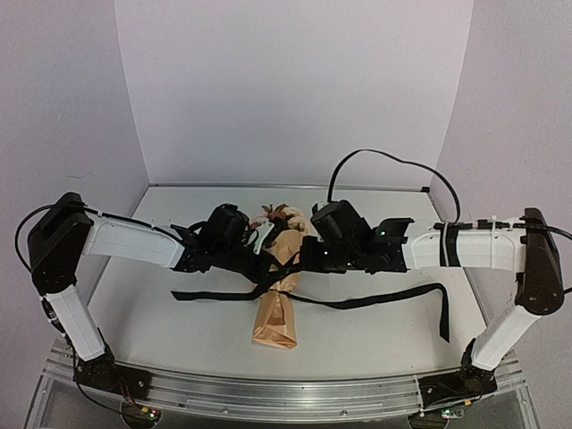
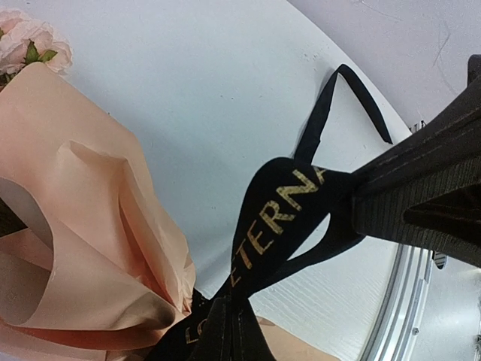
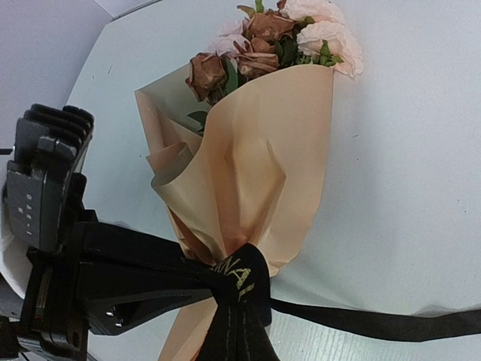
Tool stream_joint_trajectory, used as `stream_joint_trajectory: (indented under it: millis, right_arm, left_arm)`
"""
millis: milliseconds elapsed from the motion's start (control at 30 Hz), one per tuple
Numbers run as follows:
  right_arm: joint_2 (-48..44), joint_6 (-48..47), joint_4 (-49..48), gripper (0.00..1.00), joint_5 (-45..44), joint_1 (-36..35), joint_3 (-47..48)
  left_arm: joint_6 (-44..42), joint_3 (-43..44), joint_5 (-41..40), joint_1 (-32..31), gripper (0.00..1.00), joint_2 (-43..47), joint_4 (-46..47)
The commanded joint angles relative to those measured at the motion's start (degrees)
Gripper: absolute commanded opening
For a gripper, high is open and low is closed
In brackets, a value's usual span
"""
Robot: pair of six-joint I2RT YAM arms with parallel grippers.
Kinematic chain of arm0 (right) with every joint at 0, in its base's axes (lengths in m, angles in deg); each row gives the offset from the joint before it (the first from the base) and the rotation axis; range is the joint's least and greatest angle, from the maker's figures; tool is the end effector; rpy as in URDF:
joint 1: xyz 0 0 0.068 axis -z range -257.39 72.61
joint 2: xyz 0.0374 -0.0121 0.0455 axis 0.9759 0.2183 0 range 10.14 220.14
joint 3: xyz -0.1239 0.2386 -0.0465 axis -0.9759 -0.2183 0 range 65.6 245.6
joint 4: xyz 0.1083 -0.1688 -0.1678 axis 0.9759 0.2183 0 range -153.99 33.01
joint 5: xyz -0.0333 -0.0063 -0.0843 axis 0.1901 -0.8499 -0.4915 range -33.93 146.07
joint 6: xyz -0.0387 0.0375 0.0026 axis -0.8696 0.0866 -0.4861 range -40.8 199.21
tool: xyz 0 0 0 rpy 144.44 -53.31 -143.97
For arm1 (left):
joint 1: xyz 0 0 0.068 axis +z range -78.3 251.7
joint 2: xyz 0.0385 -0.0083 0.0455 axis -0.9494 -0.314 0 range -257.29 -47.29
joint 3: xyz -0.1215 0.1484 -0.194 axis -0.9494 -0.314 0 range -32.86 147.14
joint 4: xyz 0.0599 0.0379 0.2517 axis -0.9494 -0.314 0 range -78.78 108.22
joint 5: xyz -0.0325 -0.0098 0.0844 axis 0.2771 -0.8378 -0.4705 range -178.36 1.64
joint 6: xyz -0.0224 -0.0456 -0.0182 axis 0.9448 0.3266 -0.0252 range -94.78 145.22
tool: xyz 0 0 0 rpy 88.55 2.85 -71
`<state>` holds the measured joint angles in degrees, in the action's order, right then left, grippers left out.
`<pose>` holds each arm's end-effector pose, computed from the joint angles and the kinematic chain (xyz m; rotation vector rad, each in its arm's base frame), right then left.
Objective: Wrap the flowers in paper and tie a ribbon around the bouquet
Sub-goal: Pick up the left side of the half-tied ribbon at the center of the board, then pick up the right side of the half-tied ribbon from the center of the board.
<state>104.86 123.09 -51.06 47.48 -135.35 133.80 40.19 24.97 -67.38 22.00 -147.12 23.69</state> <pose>0.2019 0.3125 0.2515 -0.2068 2.3612 0.7563 0.2318 -0.2930 0.1903 0.9093 2.1742 -0.9993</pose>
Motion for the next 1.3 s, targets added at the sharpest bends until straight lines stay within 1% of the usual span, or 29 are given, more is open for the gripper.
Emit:
stream_joint_trajectory:
  millis: [0, 67, 100, 133, 167, 200, 300, 433, 533, 667, 733, 867, 1100, 1200, 1267]
  right_arm:
    - [-0.6, -0.4, 0.0, 0.25, -0.6, -0.4, 1.7]
    - [-2.5, -0.1, 0.3, 0.47, -1.0, -0.4, -0.1]
    - [-3.5, 0.3, 0.4, 0.54, -1.3, -0.4, -1.2]
    - [-4.6, 0.6, 0.6, 0.61, -1.7, -0.3, -2.6]
    - [-5.8, 1.2, 1.0, 0.65, -2.3, -0.3, -3.9]
    - [-7.0, 2.4, 2.2, 0.66, -3.5, -0.2, -5.3]
    - [-10.9, 7.5, 7.0, 0.64, -7.4, 0.3, -10.0]
    - [-16.2, 18.7, 15.3, 0.64, -14.3, 2.5, -17.4]
    - [-19.1, 26.0, 19.9, 0.63, -13.9, 7.0, -22.2]
    - [-21.5, 31.9, 21.3, 0.61, -13.0, 13.4, -27.6]
    - [-20.7, 32.2, 21.4, 0.62, -12.0, 16.2, -28.0]
    - [-15.7, 32.3, 21.8, 0.61, -9.1, 20.5, -25.8]
    - [-6.1, 34.6, 21.7, 0.60, -4.8, 20.9, -18.4]
    - [-4.2, 38.1, 21.2, 0.55, -5.3, 20.8, -18.3]
    - [-3.1, 39.7, 21.1, 0.55, -5.4, 20.9, -18.6]
  left_arm:
    - [1.3, -0.1, -2.1, -0.2, 0.00, 0.3, 1.6]
    - [2.3, -1.1, -3.3, -0.2, 0.00, 0.8, 2.7]
    - [2.9, -1.8, -3.8, -0.2, 0.00, 1.1, 3.2]
    - [3.4, -2.3, -4.2, -0.2, 0.00, 1.3, 3.8]
    - [3.7, -2.7, -4.4, -0.2, 0.00, 1.5, 4.2]
    - [3.9, -3.0, -4.6, -0.2, 0.00, 1.7, 4.6]
    - [4.2, -3.8, -4.9, -0.2, 0.00, 2.2, 5.6]
    - [3.9, -4.2, -4.9, -0.2, 0.00, 3.3, 6.3]
    - [3.4, -3.9, -4.3, -0.2, 0.00, 3.7, 6.2]
    - [3.0, -3.6, -3.8, -0.2, 0.00, 3.9, 6.0]
    - [2.8, -3.4, -3.6, -0.2, 0.00, 4.0, 6.0]
    - [2.6, -3.1, -3.3, -0.2, 0.00, 4.1, 6.0]
    - [2.9, -3.6, -2.6, -0.2, 0.00, 4.3, 6.8]
    - [3.0, -4.2, -2.5, -0.2, 0.00, 5.0, 7.2]
    - [2.9, -4.2, -2.2, -0.2, 0.00, 5.3, 7.1]
